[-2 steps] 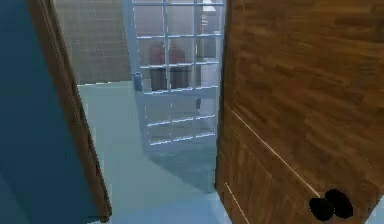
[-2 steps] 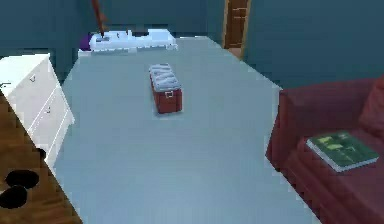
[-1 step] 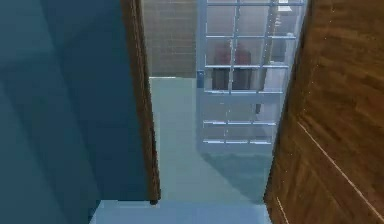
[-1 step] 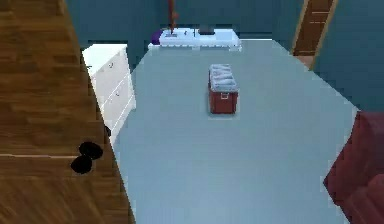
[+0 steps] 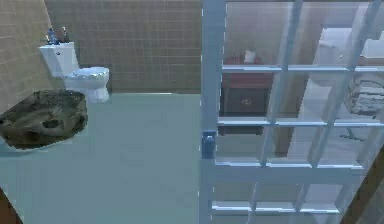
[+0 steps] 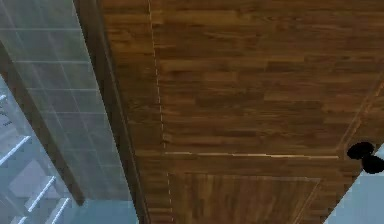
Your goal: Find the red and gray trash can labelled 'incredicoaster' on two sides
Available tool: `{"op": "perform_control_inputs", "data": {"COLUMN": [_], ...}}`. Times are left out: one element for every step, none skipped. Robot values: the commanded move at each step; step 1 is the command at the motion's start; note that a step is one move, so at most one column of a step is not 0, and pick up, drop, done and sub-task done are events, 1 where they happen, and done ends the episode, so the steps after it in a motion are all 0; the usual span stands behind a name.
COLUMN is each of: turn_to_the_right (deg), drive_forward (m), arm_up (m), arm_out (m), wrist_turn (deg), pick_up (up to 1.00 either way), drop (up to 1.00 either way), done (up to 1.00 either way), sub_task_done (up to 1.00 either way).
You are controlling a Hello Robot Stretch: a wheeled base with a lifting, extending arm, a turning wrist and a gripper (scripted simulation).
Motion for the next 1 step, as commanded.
{"op": "perform_control_inputs", "data": {"turn_to_the_right": [0.0], "drive_forward": [0.35], "arm_up": [0.0], "arm_out": [0.0], "wrist_turn": [0.0], "pick_up": [0.0], "drop": [0.0], "done": [0.0], "sub_task_done": [0.0]}}
